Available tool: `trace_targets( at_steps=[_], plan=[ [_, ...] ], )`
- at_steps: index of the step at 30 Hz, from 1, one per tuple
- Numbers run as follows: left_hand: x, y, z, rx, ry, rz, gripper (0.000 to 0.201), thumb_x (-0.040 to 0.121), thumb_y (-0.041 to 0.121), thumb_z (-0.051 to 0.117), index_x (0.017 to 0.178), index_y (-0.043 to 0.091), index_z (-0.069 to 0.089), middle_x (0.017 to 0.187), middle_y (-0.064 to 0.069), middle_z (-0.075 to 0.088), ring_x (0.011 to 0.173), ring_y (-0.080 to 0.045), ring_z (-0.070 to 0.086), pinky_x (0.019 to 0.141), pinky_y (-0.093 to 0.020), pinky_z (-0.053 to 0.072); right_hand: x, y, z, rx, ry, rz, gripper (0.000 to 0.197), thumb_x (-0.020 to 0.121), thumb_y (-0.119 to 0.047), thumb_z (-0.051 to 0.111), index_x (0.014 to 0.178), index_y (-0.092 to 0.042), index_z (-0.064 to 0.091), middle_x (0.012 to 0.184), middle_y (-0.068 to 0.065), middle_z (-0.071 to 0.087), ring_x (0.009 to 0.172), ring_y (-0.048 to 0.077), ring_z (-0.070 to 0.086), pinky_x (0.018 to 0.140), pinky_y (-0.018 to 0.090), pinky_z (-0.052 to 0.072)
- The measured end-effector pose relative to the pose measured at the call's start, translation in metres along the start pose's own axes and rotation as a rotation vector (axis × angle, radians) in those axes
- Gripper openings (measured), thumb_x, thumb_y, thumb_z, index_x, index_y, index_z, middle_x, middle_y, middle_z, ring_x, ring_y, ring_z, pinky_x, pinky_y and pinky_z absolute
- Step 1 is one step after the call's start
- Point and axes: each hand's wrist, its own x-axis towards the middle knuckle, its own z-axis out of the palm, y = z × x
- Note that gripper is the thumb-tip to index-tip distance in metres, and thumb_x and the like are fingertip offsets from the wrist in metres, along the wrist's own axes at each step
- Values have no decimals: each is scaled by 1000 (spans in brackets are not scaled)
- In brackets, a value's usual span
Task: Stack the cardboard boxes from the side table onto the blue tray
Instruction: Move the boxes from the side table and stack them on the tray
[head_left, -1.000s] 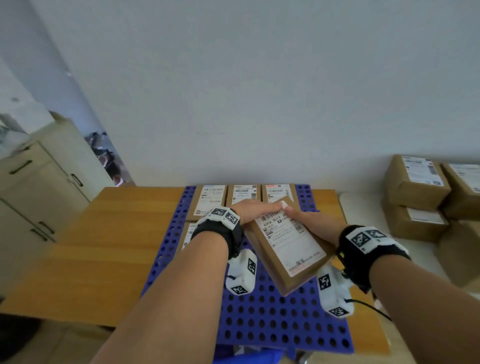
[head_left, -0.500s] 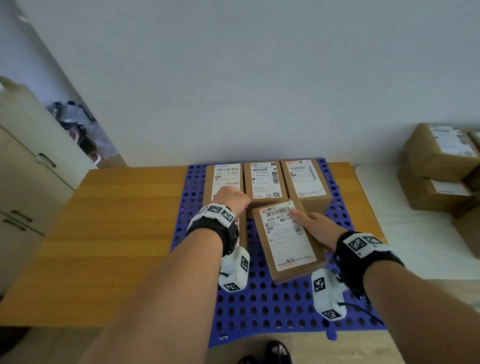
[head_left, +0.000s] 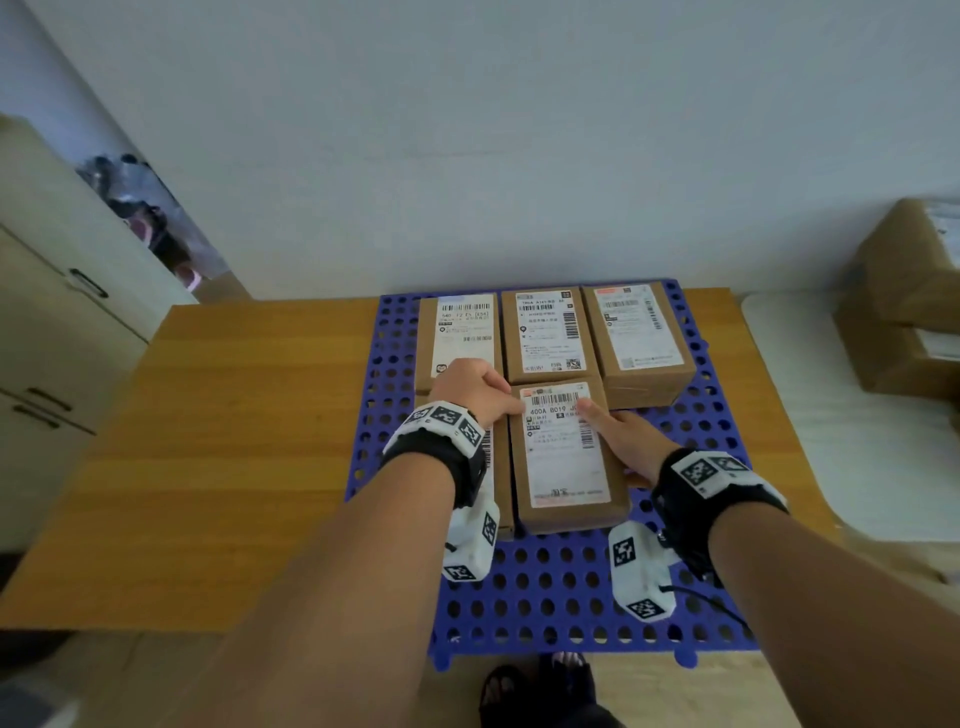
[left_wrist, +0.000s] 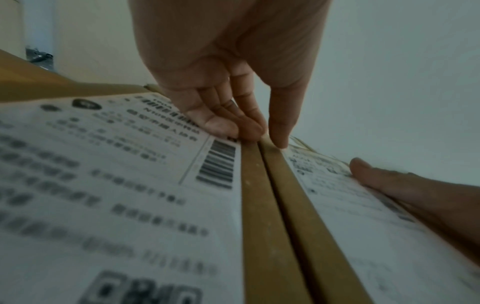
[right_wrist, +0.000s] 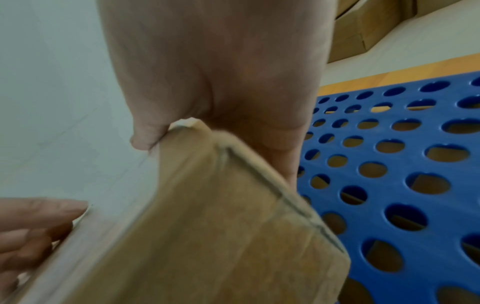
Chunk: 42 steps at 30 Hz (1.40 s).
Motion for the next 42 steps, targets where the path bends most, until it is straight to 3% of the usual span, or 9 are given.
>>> trace_targets(
  at_steps=[4, 9, 13, 18, 24, 32, 34, 38, 42],
  plan=[
    [-1, 1, -2, 65, -22, 33, 23, 70, 25, 87, 70, 26, 64, 80, 10, 66, 85, -13, 67, 81, -37, 60, 0, -3, 4, 29, 24, 62, 47, 89, -66, 45, 86, -22, 60, 107, 8, 68, 103, 29, 63, 91, 46, 53],
    [-1, 4, -2, 113, -41, 29, 22, 71, 27, 87, 75, 27, 66, 82, 13, 64, 85, -10, 64, 78, -31, 57, 3, -1, 3, -42, 94, 69, 73, 91, -62, 49, 115, 5, 65, 116, 20, 68, 107, 38, 63, 95, 53, 51],
    [-1, 3, -1, 128, -41, 21, 21, 71, 25, 87, 78, 25, 67, 85, 12, 65, 84, -9, 62, 69, -25, 49, -3, -6, 3, -52, 80, 62, 47, 94, -57, 48, 96, -13, 66, 111, 11, 70, 103, 31, 65, 93, 48, 53],
    [-4, 12, -1, 199, -61, 34, 14, 81, 23, 79, 90, 19, 70, 86, 6, 64, 86, -15, 63, 73, -27, 51, -8, -12, 2, -193, 99, 20, 52, 93, -59, 46, 108, -12, 64, 106, 6, 68, 98, 26, 65, 88, 46, 55],
    [-8, 26, -4, 202, -20, 40, 14, 90, 18, 65, 98, 8, 71, 97, -7, 72, 85, -23, 66, 70, -29, 49, -27, -25, -13, -533, 235, -88, 43, 98, -45, 46, 65, -18, 41, 63, -2, 45, 57, 14, 44, 53, 28, 33],
    [-15, 64, 10, 244, -51, 165, 21, 94, 28, 58, 96, 10, 69, 95, -6, 68, 84, -24, 61, 76, -30, 49, -57, -27, -45, -648, 289, -135, 29, 97, -28, 47, 106, -6, 64, 106, 10, 67, 102, 27, 63, 80, 34, 48],
    [-18, 78, 17, 239, -69, 189, 19, 92, 29, 58, 88, 13, 68, 85, -4, 65, 83, -26, 63, 77, -33, 51, -62, -22, -57, -642, 312, -141, 28, 97, -26, 48, 101, -5, 65, 99, 11, 67, 93, 24, 64, 81, 35, 51],
    [-28, 109, 34, 268, -117, 268, 20, 93, 29, 57, 82, 14, 66, 81, -3, 63, 76, -23, 59, 72, -30, 47, -74, -10, -82, -577, 386, -148, 36, 93, -22, 52, 60, -16, 39, 57, 2, 38, 50, 17, 38, 54, 29, 36],
    [-37, 139, 58, 306, -123, 309, 38, 90, 21, 55, 55, 16, 43, 54, -1, 43, 55, -21, 45, 59, -29, 39, -93, 2, -114, -606, 434, -129, 30, 95, -28, 52, 104, -4, 67, 103, 20, 67, 90, 32, 63, 78, 38, 51]
  ],
)
